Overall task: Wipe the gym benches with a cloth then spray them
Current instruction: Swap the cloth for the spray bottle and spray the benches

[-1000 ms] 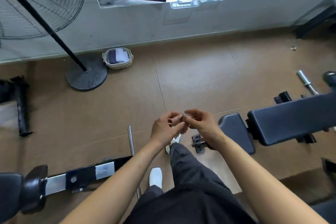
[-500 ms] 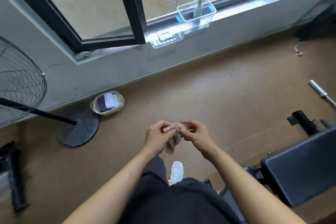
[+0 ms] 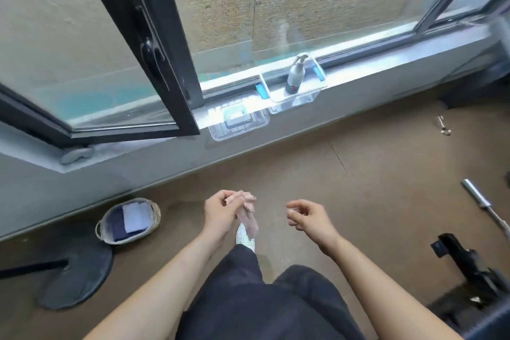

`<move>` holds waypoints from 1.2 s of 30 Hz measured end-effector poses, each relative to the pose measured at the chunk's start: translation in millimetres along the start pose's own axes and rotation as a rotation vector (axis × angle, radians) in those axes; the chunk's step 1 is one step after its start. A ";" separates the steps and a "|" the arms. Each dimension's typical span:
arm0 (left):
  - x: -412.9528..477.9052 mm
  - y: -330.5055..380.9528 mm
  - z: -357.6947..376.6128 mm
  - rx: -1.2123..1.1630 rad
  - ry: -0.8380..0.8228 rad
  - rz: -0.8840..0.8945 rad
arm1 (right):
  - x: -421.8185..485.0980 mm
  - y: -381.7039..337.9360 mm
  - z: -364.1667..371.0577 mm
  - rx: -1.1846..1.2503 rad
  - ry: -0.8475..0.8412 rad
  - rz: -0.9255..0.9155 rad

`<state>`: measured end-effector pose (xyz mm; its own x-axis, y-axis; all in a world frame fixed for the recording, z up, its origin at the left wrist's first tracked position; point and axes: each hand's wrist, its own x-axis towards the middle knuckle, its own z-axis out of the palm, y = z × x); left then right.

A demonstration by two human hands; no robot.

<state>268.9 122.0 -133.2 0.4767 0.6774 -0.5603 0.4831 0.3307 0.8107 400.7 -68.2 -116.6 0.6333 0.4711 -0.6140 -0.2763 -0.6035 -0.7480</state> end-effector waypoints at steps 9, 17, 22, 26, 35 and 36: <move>189.8 126.7 55.4 -0.013 0.107 -0.075 | 187.0 -111.4 -84.4 -0.062 0.050 -0.009; 339.8 161.5 105.7 -0.052 0.340 -0.269 | 385.2 -187.5 -140.5 -0.377 0.157 -0.157; 398.0 169.9 117.9 -0.098 0.447 -0.394 | 476.1 -221.6 -155.6 -0.649 0.168 -0.313; 412.2 172.1 121.4 -0.107 0.415 -0.489 | 517.1 -231.7 -155.9 -0.821 0.239 -0.340; 382.0 204.5 136.4 -0.087 0.308 -0.414 | 547.8 -253.9 -174.9 -1.000 0.029 -0.357; 377.0 211.4 140.6 -0.078 0.262 -0.396 | 543.6 -256.5 -179.7 -0.972 0.034 -0.373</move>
<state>654.0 354.9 -196.9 0.0612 0.6286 -0.7753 0.5288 0.6383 0.5594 945.7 227.1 -213.3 0.5831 0.7247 -0.3672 0.6329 -0.6886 -0.3540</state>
